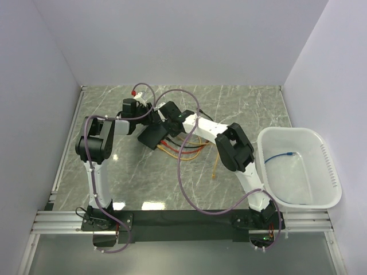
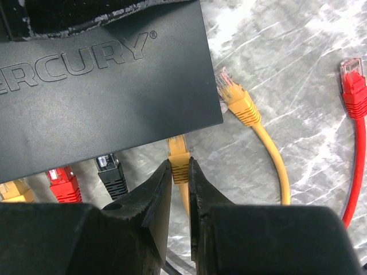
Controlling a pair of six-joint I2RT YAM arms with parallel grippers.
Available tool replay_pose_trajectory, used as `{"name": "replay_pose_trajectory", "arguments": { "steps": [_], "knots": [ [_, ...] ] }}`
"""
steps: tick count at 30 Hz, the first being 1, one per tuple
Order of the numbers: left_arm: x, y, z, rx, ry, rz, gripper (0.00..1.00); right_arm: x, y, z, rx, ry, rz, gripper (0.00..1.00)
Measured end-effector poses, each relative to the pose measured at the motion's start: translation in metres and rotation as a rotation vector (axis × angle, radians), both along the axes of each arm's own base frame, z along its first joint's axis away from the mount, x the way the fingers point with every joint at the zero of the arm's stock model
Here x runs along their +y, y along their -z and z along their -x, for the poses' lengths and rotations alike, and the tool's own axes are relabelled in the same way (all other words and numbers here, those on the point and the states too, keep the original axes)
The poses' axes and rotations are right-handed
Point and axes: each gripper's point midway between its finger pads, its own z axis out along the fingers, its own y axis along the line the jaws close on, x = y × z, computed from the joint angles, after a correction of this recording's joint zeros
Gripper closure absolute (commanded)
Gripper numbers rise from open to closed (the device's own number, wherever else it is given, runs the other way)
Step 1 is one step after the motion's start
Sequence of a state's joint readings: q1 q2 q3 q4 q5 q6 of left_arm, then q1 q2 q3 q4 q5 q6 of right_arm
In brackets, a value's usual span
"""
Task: Insert the plug into the switch port
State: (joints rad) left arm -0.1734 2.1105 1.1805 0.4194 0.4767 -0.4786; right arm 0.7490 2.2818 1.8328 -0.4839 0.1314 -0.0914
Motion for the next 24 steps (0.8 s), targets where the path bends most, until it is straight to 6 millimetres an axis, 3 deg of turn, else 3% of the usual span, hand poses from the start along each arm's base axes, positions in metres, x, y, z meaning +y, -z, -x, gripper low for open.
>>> {"name": "replay_pose_trajectory", "arguments": {
  "steps": [24],
  "knots": [
    [-0.008,0.001,-0.035,-0.095,0.017,-0.058,0.52,0.009,0.002,-0.033,-0.02,0.089,-0.028,1.0]
  ]
}}
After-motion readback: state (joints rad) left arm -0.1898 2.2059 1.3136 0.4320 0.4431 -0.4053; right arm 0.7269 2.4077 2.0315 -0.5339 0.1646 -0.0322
